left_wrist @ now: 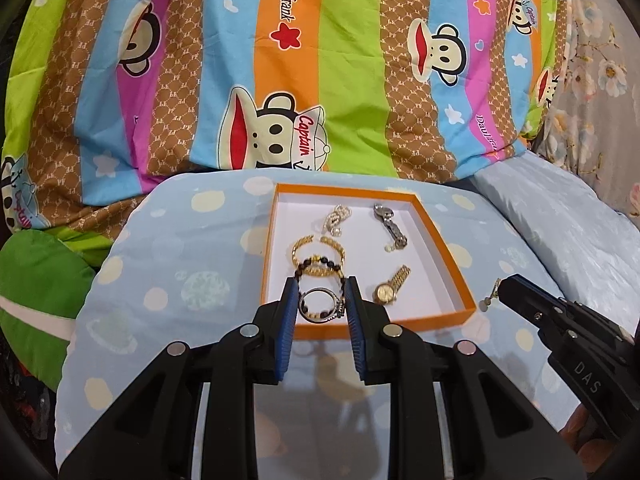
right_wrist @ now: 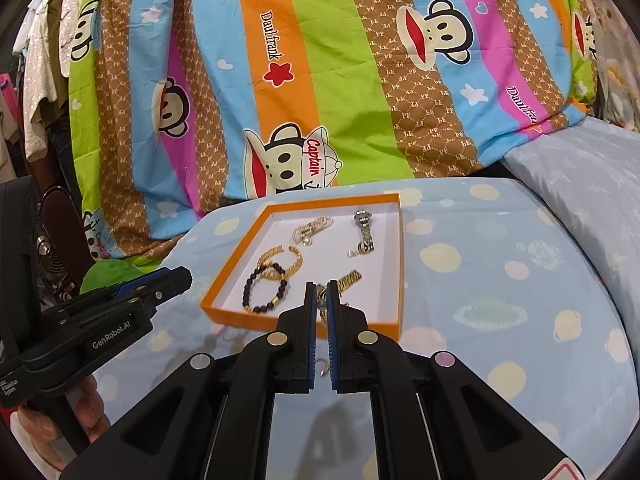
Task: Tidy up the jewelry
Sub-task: 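Carry the silver ring and dangle earring into the orange box and open both tools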
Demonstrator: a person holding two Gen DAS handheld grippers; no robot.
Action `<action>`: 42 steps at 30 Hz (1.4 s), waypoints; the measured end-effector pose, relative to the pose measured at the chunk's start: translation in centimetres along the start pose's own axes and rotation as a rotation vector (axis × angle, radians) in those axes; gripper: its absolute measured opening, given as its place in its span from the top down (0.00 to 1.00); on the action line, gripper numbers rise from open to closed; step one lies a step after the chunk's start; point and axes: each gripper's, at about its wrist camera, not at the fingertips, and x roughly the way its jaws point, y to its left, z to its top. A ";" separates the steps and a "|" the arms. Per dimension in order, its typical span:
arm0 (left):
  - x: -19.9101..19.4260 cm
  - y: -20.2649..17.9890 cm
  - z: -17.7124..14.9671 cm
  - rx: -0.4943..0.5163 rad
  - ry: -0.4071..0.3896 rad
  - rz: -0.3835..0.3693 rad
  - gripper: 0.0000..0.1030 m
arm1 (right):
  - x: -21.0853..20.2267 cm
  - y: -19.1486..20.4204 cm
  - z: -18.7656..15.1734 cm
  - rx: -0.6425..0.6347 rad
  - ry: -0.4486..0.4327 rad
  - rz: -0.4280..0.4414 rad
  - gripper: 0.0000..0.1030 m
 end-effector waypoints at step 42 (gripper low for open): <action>12.0 -1.2 6.6 -0.004 0.089 0.037 0.77 | 12.0 -2.2 5.7 0.035 0.131 -0.027 0.92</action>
